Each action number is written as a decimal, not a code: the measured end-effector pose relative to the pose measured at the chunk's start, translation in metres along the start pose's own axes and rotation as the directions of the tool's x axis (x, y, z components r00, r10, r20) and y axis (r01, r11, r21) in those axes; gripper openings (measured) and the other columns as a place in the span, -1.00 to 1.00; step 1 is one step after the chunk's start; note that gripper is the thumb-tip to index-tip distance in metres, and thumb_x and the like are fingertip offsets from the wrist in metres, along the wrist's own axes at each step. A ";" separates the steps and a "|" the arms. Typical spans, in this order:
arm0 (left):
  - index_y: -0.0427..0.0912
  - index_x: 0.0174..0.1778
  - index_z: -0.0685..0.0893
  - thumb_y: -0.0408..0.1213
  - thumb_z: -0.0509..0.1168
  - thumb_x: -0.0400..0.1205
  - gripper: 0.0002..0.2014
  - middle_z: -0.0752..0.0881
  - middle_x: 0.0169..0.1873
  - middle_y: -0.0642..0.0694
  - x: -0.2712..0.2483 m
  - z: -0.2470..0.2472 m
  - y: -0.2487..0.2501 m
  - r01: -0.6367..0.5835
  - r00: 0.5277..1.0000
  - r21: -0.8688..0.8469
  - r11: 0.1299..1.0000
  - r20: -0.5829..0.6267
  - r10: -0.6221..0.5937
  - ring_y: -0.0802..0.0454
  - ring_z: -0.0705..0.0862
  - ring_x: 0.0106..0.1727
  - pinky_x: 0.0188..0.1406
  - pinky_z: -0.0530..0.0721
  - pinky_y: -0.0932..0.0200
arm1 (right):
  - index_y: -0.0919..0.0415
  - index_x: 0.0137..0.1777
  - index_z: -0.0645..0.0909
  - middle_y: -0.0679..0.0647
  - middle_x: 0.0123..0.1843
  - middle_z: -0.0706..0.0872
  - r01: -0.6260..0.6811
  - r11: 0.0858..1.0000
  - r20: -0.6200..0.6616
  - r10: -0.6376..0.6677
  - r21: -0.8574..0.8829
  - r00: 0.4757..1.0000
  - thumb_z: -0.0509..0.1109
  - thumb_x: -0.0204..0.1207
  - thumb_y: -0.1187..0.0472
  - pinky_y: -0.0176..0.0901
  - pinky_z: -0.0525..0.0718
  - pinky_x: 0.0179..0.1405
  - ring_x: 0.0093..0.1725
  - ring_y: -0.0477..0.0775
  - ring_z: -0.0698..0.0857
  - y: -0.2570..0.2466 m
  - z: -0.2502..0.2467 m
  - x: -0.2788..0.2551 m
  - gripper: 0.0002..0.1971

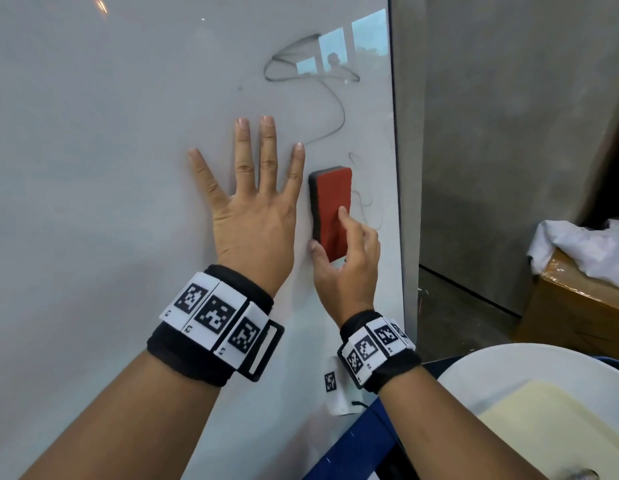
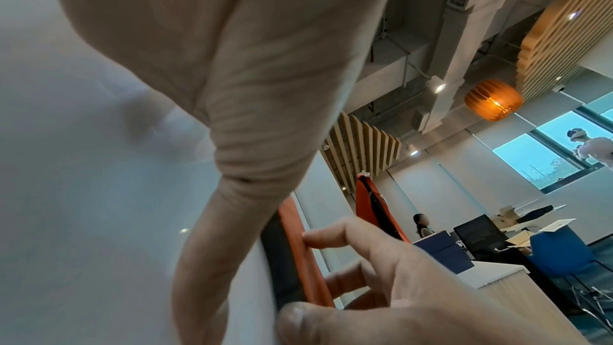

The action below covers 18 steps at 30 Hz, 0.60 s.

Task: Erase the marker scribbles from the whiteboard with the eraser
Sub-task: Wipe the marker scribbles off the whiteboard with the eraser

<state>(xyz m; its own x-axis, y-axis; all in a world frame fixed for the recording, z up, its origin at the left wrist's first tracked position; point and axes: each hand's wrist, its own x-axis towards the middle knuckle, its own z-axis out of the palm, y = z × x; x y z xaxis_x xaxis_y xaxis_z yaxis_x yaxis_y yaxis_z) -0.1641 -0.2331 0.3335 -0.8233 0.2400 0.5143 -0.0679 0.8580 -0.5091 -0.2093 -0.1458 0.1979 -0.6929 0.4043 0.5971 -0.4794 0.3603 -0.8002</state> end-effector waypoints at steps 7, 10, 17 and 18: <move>-0.06 0.73 -0.32 -0.23 -0.02 0.51 -0.12 -0.41 0.66 -0.37 -0.001 -0.001 0.000 -0.021 1.000 -0.044 0.999 -0.006 0.021 -0.46 -0.37 0.66 0.42 -0.16 -0.74 | 0.02 0.58 0.40 0.06 0.30 0.47 -0.123 0.992 -0.046 0.123 0.001 0.991 0.49 0.53 0.06 0.11 0.68 0.21 0.28 0.10 0.50 -0.001 -0.004 0.009 -0.38; -0.07 0.74 -0.29 -0.21 0.02 0.52 -0.12 -0.38 0.67 -0.36 -0.001 -0.001 0.000 -0.021 1.000 -0.064 0.998 -0.015 0.020 -0.46 -0.35 0.67 0.41 -0.17 -0.73 | 0.05 0.55 0.42 0.11 0.28 0.49 0.091 0.996 0.043 -0.090 -0.020 0.995 0.47 0.52 0.04 0.00 0.68 0.11 0.24 0.13 0.52 -0.007 -0.001 -0.006 -0.40; -0.08 0.74 -0.29 -0.29 0.02 0.48 -0.09 -0.39 0.67 -0.36 0.000 -0.001 0.002 -0.023 1.000 -0.052 0.998 -0.005 0.022 -0.46 -0.36 0.67 0.41 -0.18 -0.74 | -0.01 0.57 0.40 0.00 0.23 0.44 -0.167 0.986 -0.049 0.167 0.012 0.985 0.48 0.53 0.02 0.13 0.68 0.21 0.25 0.14 0.54 0.009 -0.009 0.015 -0.38; -0.09 0.74 -0.29 -0.29 -0.05 0.45 -0.11 -0.38 0.67 -0.37 0.000 -0.002 0.003 -0.019 1.000 -0.056 0.998 -0.004 0.019 -0.46 -0.35 0.67 0.41 -0.17 -0.74 | -0.01 0.56 0.40 -0.02 0.23 0.43 -0.115 0.993 -0.030 0.116 0.014 0.993 0.48 0.52 0.01 0.10 0.69 0.20 0.25 0.13 0.54 0.007 -0.007 0.011 -0.39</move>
<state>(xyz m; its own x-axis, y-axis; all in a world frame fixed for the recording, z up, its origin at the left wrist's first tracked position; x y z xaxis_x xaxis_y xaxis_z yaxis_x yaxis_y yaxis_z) -0.1633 -0.2295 0.3331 -0.8221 0.2581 0.5075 -0.0204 0.8774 -0.4793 -0.2163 -0.1334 0.1995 -0.7274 0.4680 0.5018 -0.4038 0.2993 -0.8645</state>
